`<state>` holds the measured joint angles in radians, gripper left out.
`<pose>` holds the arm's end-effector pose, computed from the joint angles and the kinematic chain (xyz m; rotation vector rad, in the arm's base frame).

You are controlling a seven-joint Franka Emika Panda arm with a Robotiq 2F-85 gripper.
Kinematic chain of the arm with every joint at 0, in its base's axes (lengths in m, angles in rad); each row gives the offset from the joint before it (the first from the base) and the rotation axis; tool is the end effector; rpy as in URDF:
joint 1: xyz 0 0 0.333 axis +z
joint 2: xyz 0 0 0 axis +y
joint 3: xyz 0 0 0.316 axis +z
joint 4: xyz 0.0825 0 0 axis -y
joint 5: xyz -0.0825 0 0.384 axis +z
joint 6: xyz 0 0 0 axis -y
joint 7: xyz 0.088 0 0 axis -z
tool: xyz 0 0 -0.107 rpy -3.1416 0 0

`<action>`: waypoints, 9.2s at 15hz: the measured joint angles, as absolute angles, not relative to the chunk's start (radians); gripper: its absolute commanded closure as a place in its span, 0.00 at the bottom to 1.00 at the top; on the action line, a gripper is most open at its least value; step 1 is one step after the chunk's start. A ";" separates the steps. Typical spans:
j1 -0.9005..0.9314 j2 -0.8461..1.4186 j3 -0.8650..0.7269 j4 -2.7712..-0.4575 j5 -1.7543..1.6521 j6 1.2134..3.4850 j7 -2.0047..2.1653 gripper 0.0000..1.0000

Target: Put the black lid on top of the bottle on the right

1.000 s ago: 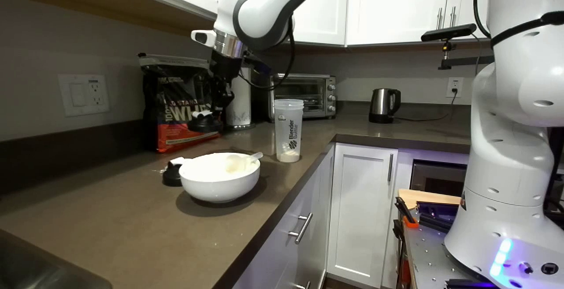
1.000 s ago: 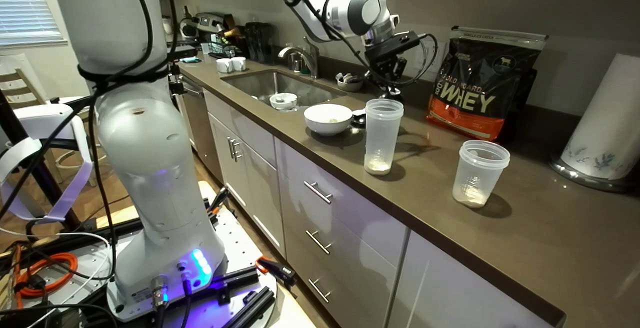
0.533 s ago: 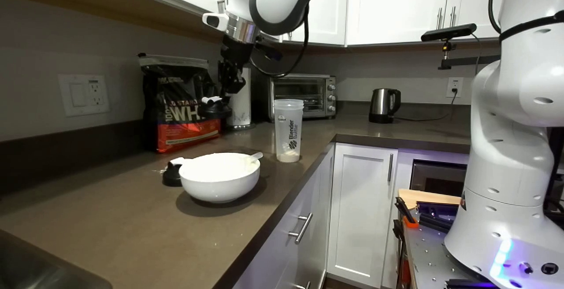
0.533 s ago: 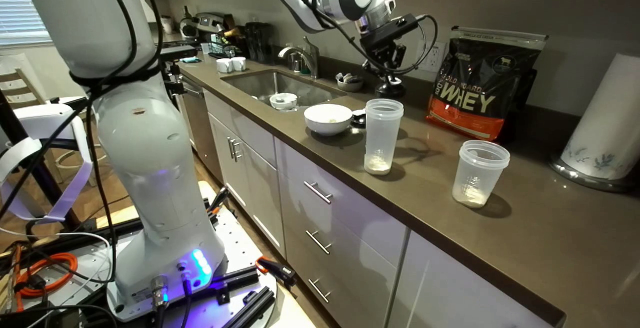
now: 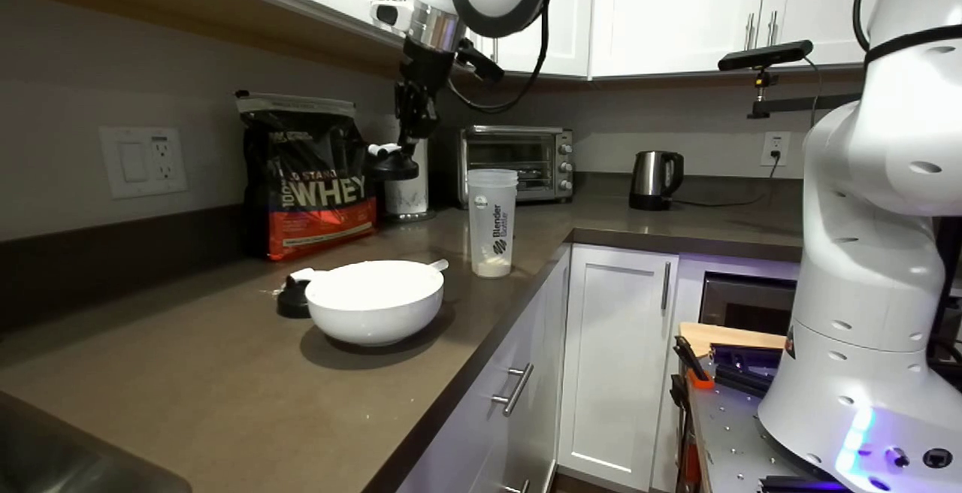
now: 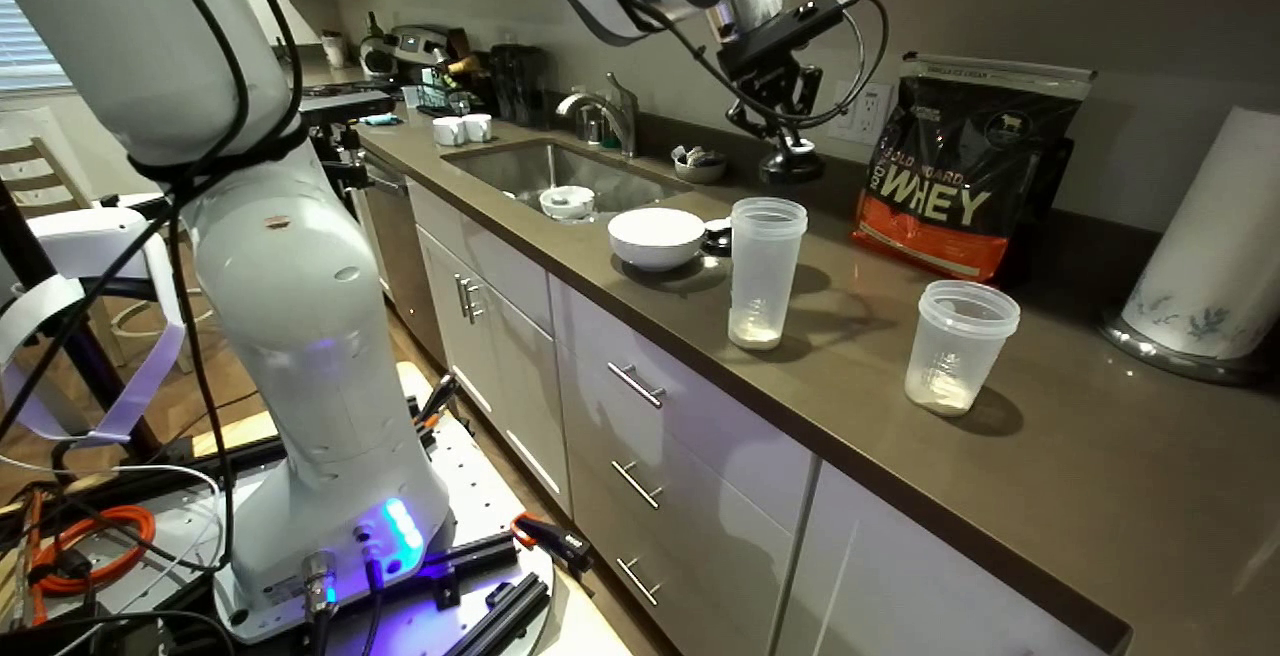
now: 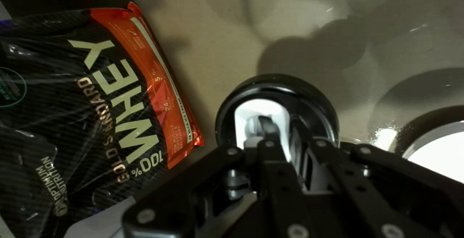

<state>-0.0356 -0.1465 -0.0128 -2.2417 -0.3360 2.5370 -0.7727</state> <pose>0.5337 -0.0222 0.4771 2.4052 1.2502 0.4183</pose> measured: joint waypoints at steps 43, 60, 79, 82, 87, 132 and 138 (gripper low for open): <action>-0.193 -0.048 -0.251 -2.101 -0.368 2.411 -0.443 0.95; -0.223 -0.018 -0.282 -2.101 -0.365 2.353 -0.382 0.95; -0.224 0.015 -0.286 -2.100 -0.357 2.353 -0.376 0.95; -0.224 0.015 -0.286 -2.099 -0.357 2.353 -0.376 0.95; -0.224 0.022 -0.286 -2.082 -0.357 2.354 -0.376 0.95; -0.233 0.069 -0.274 -2.032 -0.344 2.352 -0.360 0.95; -0.230 0.039 -0.256 -2.051 -0.347 2.352 -0.344 0.95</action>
